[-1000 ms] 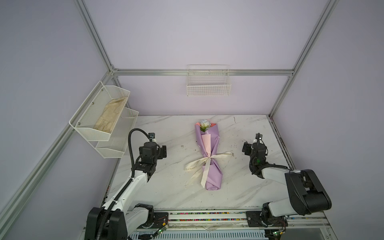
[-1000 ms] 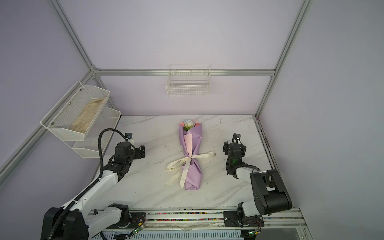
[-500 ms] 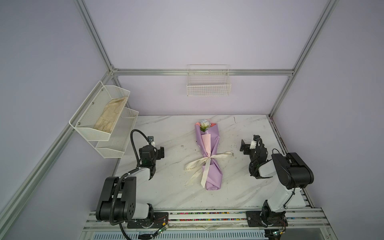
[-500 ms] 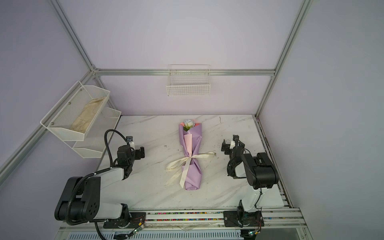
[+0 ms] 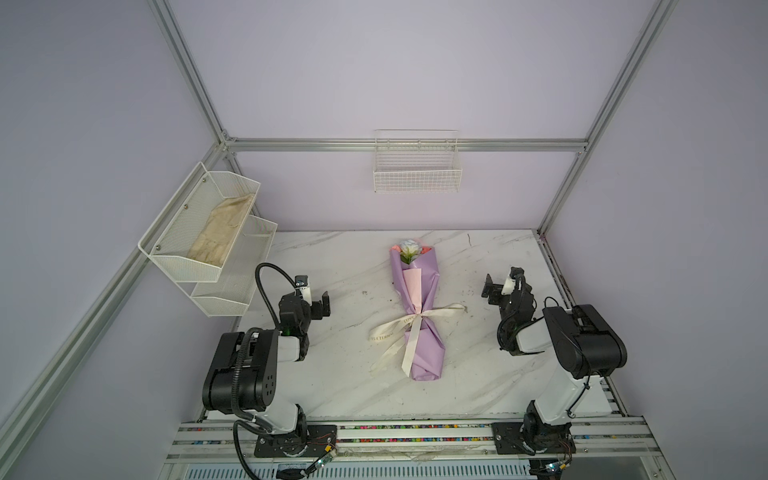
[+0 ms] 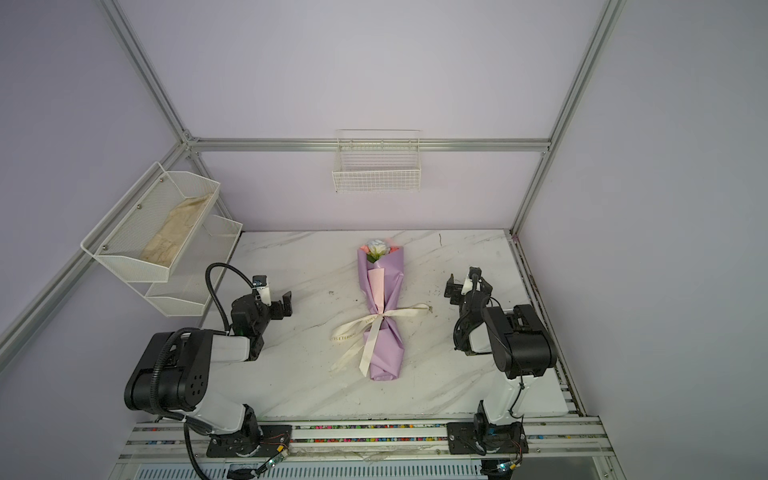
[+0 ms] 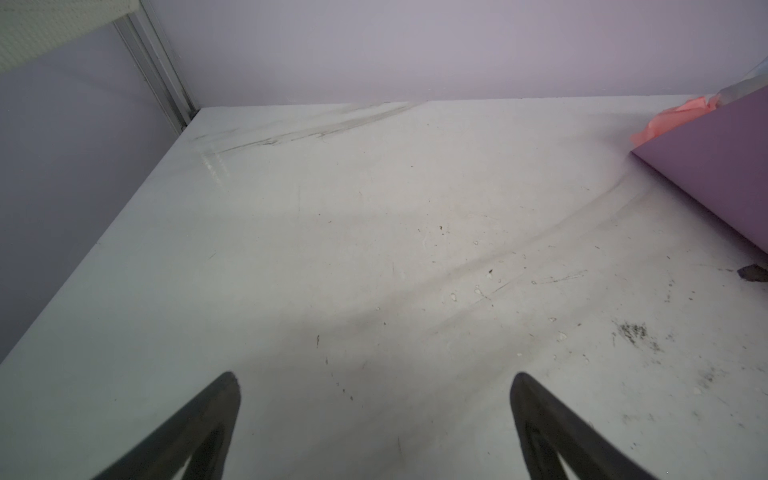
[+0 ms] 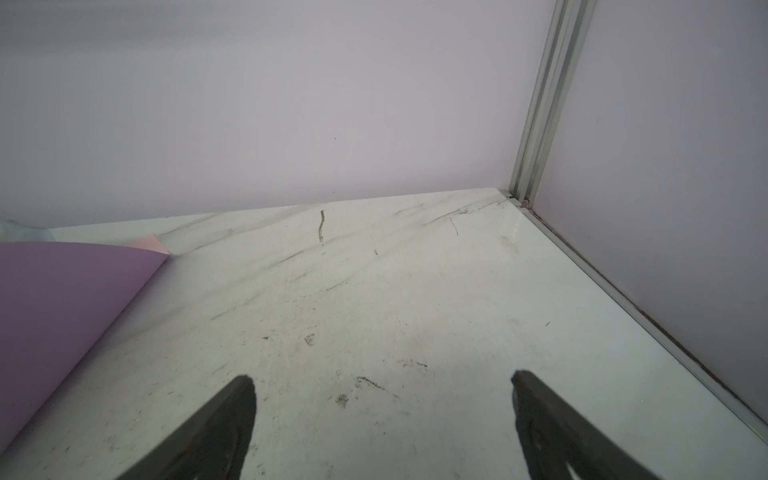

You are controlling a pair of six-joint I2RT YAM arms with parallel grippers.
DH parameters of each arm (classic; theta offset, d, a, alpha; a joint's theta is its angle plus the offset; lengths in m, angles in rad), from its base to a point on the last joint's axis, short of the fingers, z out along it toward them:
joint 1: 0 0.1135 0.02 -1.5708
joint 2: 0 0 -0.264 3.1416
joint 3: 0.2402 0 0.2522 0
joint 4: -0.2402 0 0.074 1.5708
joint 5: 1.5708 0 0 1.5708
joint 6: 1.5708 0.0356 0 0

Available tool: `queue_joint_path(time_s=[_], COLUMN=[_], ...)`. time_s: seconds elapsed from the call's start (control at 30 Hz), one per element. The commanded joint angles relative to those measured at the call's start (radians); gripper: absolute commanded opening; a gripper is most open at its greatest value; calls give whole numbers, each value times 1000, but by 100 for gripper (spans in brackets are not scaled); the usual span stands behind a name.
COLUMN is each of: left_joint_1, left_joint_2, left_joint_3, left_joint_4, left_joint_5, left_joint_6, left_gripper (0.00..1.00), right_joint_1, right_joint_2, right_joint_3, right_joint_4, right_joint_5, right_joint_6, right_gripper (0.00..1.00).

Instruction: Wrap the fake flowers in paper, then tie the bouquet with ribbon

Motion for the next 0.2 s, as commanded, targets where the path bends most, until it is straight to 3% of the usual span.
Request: queue_joint_path(time_s=[0.0,0.17], left_joint_1=[-4,-5], left_joint_2=[-10,-10], left_joint_3=[-31,-31], left_joint_4=[99,99], left_joint_5=[-26,-25], left_joint_6=[-6,-5], left_gripper=[100,100], right_joint_1=[5,5], right_joint_2=[1,-1], right_joint_3=[9,8], right_joint_4=[47,49], right_joint_5=[13,12], right_joint_6=[0,0], right_gripper=[97,97])
